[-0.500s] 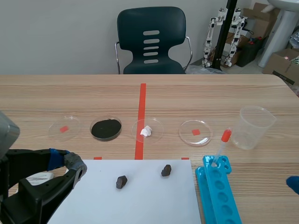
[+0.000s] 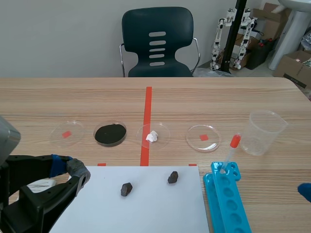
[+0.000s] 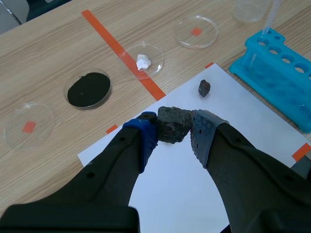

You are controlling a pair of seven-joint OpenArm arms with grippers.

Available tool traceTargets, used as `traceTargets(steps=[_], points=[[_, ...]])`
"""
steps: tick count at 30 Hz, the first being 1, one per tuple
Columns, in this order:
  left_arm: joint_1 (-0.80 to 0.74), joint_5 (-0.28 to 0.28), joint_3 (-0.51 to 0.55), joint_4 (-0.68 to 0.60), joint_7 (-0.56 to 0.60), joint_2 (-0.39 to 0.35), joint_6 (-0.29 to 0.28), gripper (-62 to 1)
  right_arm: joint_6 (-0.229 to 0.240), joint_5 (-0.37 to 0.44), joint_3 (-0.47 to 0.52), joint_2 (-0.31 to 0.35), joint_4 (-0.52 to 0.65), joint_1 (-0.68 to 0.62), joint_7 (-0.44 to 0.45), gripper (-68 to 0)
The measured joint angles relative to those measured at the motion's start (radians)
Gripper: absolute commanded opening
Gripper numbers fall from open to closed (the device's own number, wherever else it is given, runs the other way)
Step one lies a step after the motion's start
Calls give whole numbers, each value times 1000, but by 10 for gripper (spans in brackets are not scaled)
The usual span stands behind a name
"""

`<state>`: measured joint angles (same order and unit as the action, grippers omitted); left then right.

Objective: Put the mineral in the empty petri dish

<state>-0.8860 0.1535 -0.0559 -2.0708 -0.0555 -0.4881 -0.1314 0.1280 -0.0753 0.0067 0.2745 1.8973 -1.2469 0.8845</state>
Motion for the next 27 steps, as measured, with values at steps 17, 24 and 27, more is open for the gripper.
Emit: traceTargets(steps=[17,24,27], points=[[13,0,0,0,-26,0,3,-509,0,0,0,0,0,0,0,4],[170,20,-35,13,-168,1,15,-509,0,0,0,0,0,0,0,4],[266,61,-66,52,-234,3,54,-509,0,0,0,0,0,0,0,4]])
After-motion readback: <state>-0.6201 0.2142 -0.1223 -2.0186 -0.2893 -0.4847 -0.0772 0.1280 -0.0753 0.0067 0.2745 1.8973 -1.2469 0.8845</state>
